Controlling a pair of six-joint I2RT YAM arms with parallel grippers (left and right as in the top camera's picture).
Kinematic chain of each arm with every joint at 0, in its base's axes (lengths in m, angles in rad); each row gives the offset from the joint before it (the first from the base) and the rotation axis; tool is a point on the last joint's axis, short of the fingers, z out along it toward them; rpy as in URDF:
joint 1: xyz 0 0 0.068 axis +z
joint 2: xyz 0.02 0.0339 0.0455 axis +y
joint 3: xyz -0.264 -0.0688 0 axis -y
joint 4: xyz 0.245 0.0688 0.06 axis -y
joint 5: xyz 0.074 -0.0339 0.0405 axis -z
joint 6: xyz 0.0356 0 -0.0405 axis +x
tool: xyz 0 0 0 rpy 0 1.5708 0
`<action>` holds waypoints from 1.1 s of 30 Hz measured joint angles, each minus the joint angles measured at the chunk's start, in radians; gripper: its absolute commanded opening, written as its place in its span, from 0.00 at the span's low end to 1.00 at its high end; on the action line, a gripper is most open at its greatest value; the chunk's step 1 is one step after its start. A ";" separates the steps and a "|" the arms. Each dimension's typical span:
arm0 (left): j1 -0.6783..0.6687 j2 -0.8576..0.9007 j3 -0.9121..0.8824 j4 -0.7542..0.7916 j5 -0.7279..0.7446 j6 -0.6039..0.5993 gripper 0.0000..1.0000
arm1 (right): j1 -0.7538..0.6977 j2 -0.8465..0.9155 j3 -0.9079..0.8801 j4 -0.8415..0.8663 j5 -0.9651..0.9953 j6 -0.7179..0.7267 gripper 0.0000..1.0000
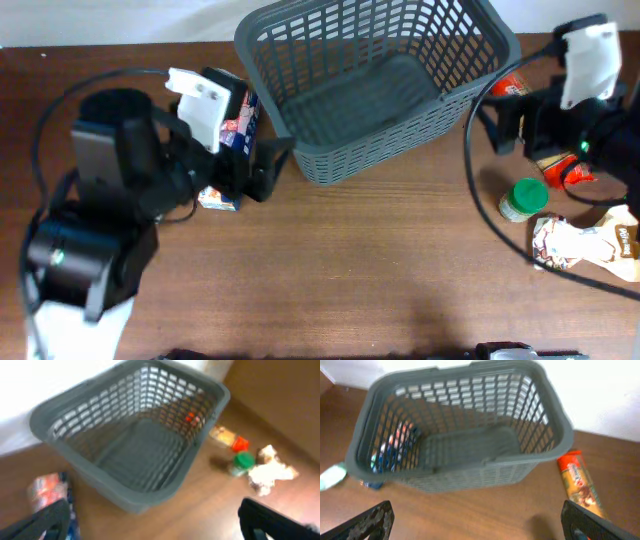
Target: Pack container
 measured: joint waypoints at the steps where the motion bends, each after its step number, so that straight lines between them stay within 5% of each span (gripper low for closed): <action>1: -0.078 0.002 0.057 -0.067 -0.125 -0.020 0.99 | 0.000 0.009 0.029 0.011 0.020 0.022 0.99; 8: -0.367 0.067 0.242 -0.198 -0.451 -0.155 0.99 | 0.001 0.151 0.270 -0.014 0.090 0.092 0.99; 22: -0.530 0.324 0.238 -0.313 -0.401 -0.229 0.99 | 0.001 0.302 0.333 -0.107 -0.003 0.010 0.99; 33: -0.530 0.346 0.238 -0.399 -0.517 -0.664 0.99 | 0.001 0.323 0.336 -0.024 0.051 0.090 0.99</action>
